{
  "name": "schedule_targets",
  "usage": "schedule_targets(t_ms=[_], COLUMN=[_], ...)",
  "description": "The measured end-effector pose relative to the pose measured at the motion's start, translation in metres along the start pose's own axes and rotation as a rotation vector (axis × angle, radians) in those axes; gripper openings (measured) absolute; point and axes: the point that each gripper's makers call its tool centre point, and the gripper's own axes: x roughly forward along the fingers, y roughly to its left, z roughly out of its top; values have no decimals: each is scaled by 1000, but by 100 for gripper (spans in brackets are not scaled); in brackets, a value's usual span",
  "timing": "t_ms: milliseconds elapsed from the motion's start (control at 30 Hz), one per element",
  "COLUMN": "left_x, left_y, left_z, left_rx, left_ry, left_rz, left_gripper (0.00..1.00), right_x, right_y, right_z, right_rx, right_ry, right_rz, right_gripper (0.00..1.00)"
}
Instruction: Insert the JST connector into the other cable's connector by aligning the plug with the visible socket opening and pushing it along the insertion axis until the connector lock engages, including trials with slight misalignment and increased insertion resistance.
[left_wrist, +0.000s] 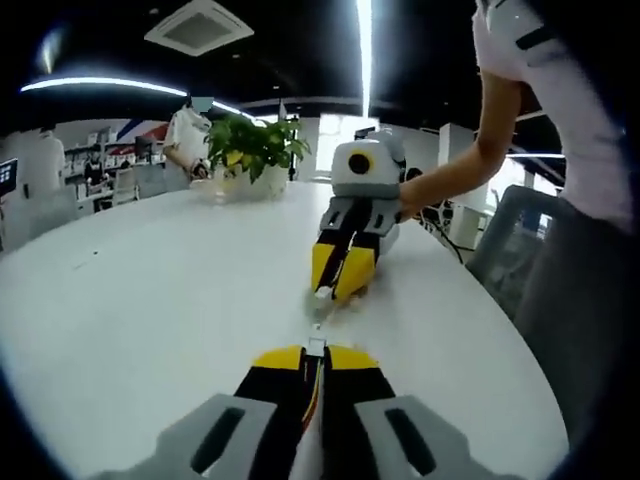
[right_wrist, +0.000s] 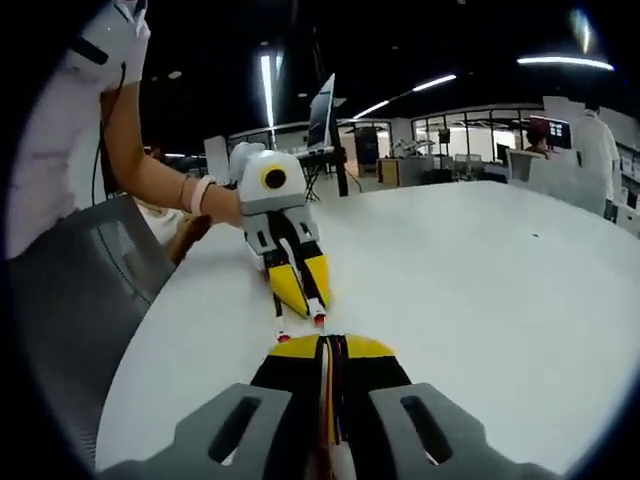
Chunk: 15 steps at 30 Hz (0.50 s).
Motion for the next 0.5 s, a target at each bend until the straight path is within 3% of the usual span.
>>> schedule_targets(t_ms=[500], left_x=[4], left_y=[-6], left_z=[-2], left_rx=[-3], left_ry=[21], left_rz=[-39], left_gripper=[1], right_x=[4], right_y=[4], right_z=[-2], right_rx=[-13], right_ry=[13], right_rz=[51], right_gripper=[3])
